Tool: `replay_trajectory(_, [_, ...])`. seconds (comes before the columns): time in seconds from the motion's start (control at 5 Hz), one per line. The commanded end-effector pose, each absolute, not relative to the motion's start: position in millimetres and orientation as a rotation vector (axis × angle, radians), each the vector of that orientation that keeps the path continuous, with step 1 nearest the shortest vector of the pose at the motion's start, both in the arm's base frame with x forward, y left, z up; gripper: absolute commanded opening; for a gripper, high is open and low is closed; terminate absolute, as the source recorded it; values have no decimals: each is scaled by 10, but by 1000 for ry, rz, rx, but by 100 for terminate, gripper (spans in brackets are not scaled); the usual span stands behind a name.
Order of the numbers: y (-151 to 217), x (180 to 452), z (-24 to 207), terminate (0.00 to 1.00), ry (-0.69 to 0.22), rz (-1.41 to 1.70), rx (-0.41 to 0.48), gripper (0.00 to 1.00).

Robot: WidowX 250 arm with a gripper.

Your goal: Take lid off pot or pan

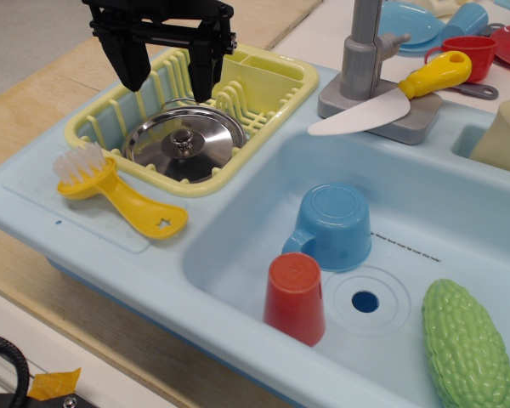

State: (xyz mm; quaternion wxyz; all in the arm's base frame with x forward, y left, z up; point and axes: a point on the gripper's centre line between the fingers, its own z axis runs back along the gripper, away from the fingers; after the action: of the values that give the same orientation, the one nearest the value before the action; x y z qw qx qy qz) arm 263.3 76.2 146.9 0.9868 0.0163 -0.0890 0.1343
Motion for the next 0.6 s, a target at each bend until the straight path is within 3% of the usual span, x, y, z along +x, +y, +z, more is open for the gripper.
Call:
replay_trajectory(0.0, [762, 2633, 1469, 0, -179, 270, 33, 100])
replay_trajectory(0.4, [788, 2630, 1245, 0, -137, 279, 13, 100])
